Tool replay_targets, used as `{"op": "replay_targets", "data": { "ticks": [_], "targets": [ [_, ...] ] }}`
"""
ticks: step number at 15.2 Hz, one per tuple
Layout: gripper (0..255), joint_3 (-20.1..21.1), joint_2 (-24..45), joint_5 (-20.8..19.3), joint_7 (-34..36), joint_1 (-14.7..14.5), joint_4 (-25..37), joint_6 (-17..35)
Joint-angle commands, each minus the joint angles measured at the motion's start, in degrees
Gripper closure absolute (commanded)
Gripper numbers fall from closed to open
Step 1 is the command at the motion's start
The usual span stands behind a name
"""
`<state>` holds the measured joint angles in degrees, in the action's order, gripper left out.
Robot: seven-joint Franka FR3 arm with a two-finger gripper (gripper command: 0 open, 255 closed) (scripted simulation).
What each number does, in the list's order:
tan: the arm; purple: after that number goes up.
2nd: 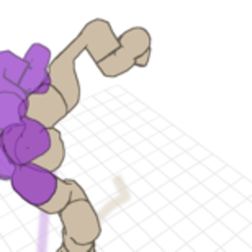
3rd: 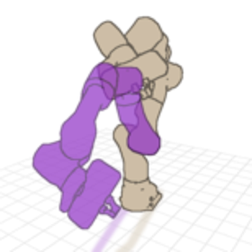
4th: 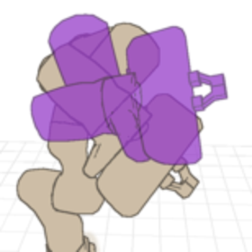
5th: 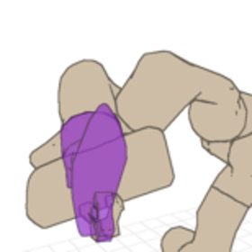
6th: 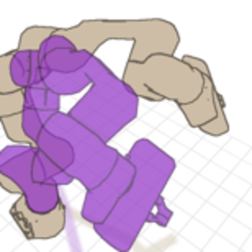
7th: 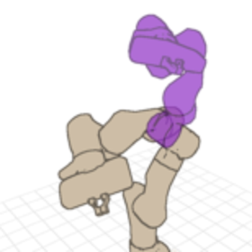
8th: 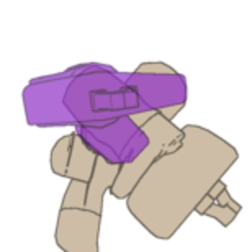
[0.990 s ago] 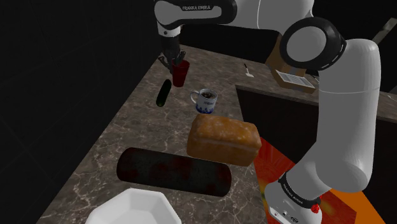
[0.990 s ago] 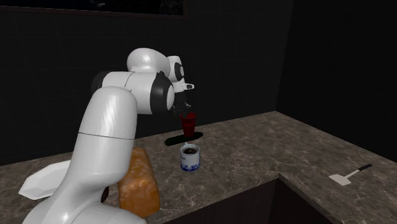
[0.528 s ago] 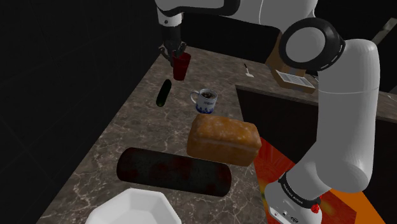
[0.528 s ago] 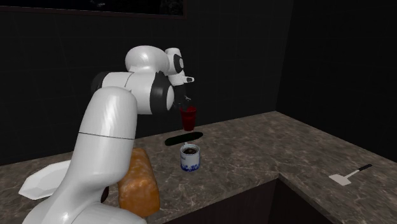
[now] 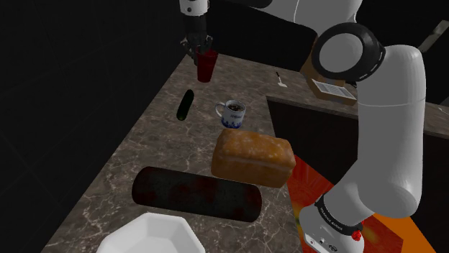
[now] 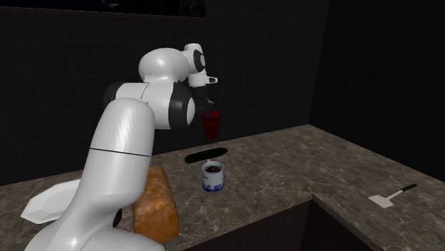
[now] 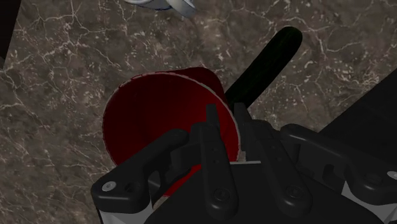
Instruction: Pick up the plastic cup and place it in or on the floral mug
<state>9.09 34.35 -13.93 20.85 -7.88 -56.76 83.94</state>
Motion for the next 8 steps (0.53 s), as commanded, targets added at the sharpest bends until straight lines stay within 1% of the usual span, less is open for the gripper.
{"op": "replay_targets", "data": {
  "ticks": [1, 2, 4, 6, 8],
  "targets": [
    [255, -0.1, 1.2, -0.1, -0.3, -0.4, 3.6, -2.4],
    [255, -0.1, 1.4, -0.2, -0.4, -0.5, 4.3, -2.9],
    [255, 0.3, -6.6, 0.7, -0.2, 1.3, -7.9, 1.3],
    [255, 0.5, -12.9, 1.5, -0.5, 2.8, -16.9, 4.1],
    [255, 0.5, -18.6, 2.3, -1.0, 3.9, -24.4, 6.1]
  ]
}}
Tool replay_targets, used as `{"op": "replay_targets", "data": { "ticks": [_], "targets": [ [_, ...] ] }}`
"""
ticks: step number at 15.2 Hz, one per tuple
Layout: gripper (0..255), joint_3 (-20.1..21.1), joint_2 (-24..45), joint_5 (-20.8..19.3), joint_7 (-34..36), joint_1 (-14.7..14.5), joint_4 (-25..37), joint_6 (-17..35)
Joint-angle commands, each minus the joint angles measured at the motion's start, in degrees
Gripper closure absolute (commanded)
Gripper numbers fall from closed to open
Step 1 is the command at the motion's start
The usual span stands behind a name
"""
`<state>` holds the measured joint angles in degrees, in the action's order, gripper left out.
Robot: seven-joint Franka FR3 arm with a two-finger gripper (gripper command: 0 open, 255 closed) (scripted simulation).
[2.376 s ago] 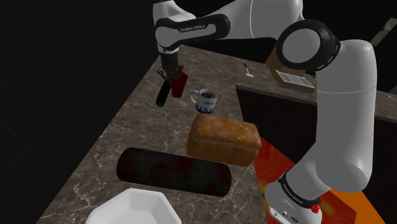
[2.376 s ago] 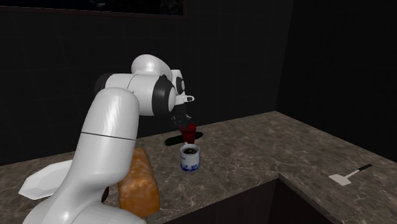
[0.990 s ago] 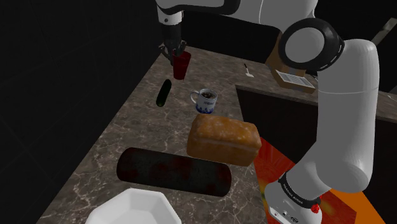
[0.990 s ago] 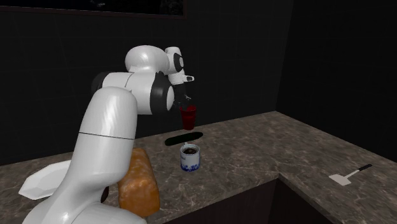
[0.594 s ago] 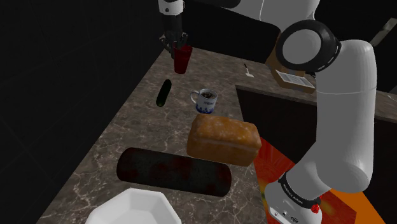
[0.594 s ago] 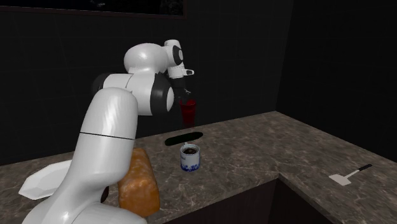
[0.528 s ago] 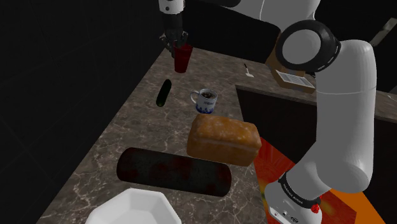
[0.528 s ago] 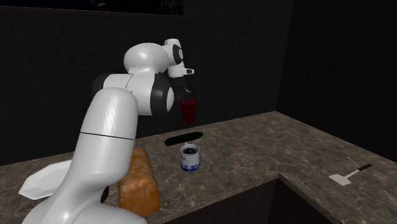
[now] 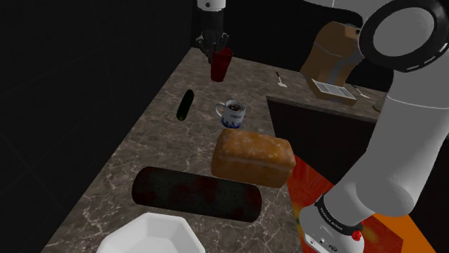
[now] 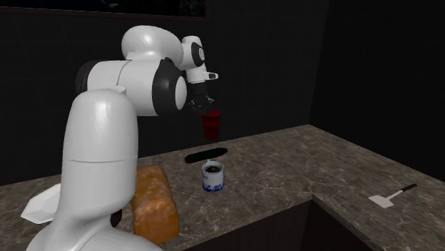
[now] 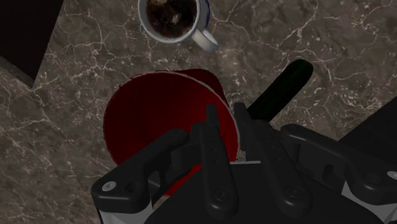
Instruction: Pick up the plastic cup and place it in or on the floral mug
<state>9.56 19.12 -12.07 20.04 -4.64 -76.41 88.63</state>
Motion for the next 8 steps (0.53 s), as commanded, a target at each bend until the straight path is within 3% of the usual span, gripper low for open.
{"op": "replay_targets", "data": {
  "ticks": [1, 6, 8],
  "targets": [
    [255, 0.0, -6.0, 0.9, -0.6, 1.2, -8.1, 2.2],
    [255, -1.0, -19.1, 2.7, -3.1, 3.1, -23.1, 4.8],
    [255, -1.0, -19.2, 2.7, -2.9, 3.1, -24.7, 6.3]
  ]
}}
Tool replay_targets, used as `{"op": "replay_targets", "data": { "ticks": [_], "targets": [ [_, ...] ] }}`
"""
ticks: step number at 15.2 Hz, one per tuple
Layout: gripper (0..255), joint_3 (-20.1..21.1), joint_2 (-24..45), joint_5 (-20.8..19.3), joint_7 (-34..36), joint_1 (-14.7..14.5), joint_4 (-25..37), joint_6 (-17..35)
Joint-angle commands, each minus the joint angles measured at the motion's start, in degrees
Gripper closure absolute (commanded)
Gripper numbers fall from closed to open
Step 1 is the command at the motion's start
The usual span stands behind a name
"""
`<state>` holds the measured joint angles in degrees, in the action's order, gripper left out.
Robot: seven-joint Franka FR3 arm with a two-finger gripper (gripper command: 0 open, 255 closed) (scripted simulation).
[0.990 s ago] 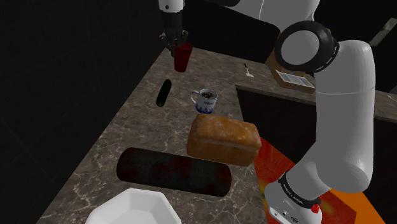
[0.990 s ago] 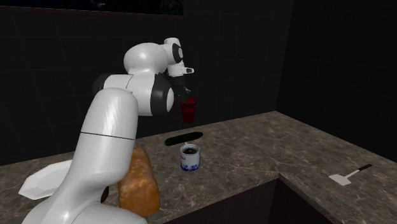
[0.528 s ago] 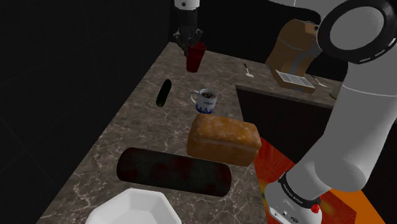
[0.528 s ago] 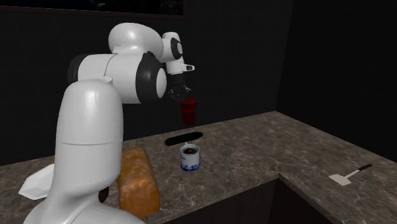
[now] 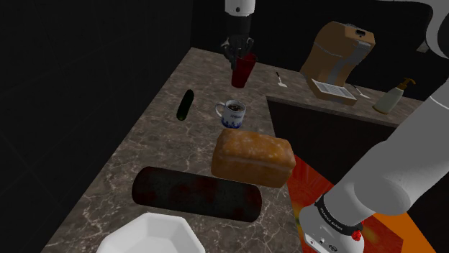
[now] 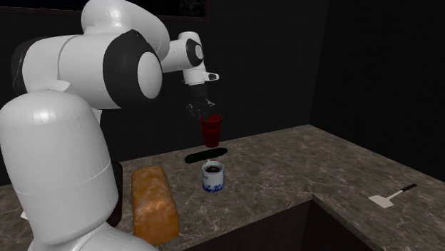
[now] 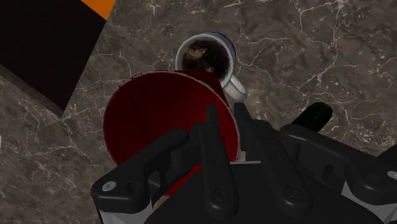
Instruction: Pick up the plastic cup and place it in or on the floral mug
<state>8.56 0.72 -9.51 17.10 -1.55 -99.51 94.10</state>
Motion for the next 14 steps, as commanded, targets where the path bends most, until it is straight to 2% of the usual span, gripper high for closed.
{"op": "replay_targets", "data": {
  "ticks": [1, 14],
  "targets": [
    [255, 0.0, -0.8, 0.1, 0.2, 0.0, -2.4, 1.6],
    [255, -0.1, 0.3, -0.4, 1.7, 0.1, -11.2, 11.3]
  ]
}}
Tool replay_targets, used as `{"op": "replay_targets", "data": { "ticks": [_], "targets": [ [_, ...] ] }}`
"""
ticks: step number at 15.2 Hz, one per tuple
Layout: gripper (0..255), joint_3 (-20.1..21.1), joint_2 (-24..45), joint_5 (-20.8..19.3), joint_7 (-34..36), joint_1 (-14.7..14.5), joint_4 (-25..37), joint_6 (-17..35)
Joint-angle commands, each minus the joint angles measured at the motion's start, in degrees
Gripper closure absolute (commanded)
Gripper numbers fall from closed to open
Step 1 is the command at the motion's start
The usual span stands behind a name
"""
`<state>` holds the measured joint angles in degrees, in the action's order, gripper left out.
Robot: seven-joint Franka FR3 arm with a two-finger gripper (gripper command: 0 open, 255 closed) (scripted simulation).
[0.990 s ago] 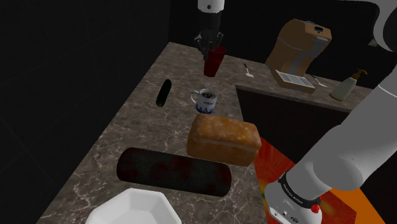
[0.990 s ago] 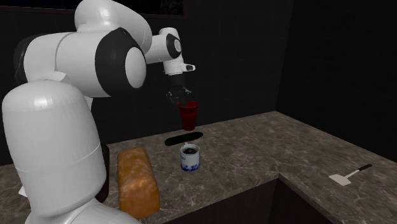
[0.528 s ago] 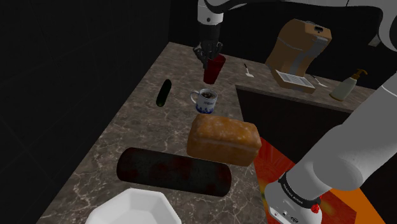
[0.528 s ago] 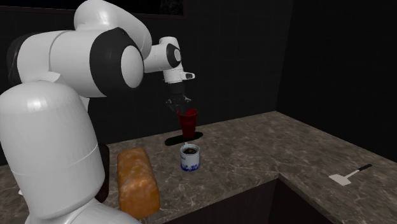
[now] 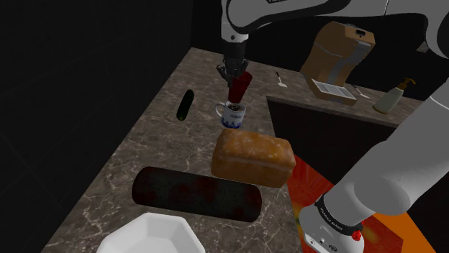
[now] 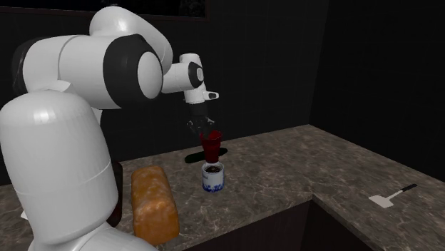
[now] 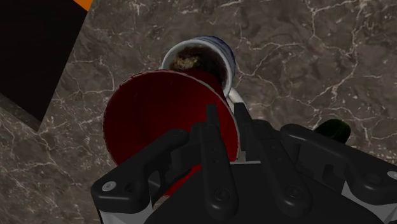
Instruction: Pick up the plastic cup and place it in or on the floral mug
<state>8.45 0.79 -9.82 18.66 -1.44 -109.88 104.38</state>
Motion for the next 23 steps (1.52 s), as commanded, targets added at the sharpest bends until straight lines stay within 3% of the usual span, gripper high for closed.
{"op": "replay_targets", "data": {
  "ticks": [1, 11, 12, 17, 21, 23],
  "targets": [
    [255, 0.0, 0.3, -0.1, 0.3, 0.0, -1.4, 1.7],
    [255, 0.0, 0.7, -0.3, 0.5, 0.0, -2.4, 3.1],
    [0, 0.0, 0.7, -0.3, 0.5, 0.0, -2.4, 3.1],
    [0, 0.0, 0.7, -0.3, 0.5, 0.0, -2.4, 3.1],
    [0, 0.5, 0.4, 0.2, 0.2, -0.5, 4.4, -4.1],
    [0, 0.5, 0.4, 0.2, 0.2, -0.5, 4.4, -4.1]
  ]
}}
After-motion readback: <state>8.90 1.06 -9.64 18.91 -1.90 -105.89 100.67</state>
